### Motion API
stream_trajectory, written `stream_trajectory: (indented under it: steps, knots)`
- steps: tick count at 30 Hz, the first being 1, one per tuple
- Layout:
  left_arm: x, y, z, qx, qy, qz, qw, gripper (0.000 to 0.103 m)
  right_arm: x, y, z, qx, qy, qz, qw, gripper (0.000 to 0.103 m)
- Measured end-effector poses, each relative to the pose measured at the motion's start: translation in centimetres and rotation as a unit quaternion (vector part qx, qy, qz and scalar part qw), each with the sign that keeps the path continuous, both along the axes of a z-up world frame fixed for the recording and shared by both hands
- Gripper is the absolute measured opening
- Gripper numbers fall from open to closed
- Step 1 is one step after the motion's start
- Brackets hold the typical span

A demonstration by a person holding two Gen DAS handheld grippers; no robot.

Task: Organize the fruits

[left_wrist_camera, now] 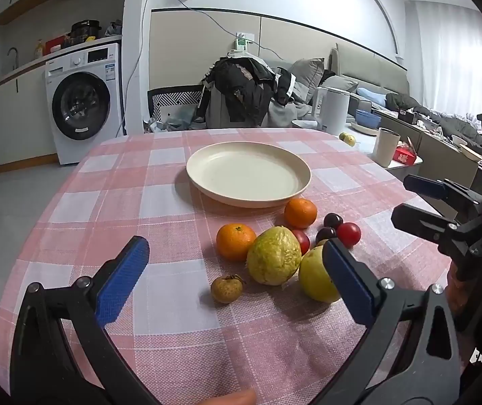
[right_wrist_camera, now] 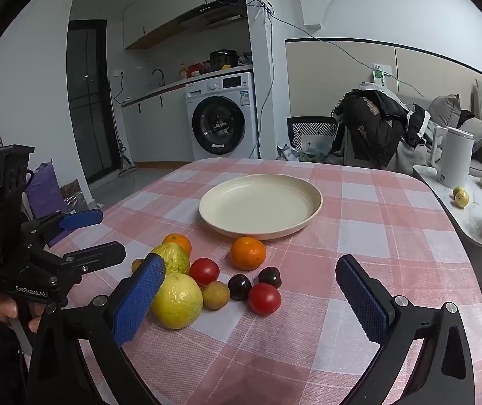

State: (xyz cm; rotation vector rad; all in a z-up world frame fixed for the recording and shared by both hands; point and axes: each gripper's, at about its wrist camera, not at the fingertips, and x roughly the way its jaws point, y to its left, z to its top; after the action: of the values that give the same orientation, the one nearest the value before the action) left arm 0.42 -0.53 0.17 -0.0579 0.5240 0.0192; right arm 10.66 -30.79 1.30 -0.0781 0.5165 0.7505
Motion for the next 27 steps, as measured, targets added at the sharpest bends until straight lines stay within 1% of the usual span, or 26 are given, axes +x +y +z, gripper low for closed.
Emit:
stream_trajectory:
  steps: [27]
  knots:
    - [-0.35,0.49,0.03,-0.005,-0.002,0.001,1.0000,0.102,-0.03,0.10,0.03,0.001,0.004,0.004,1.000,0.103]
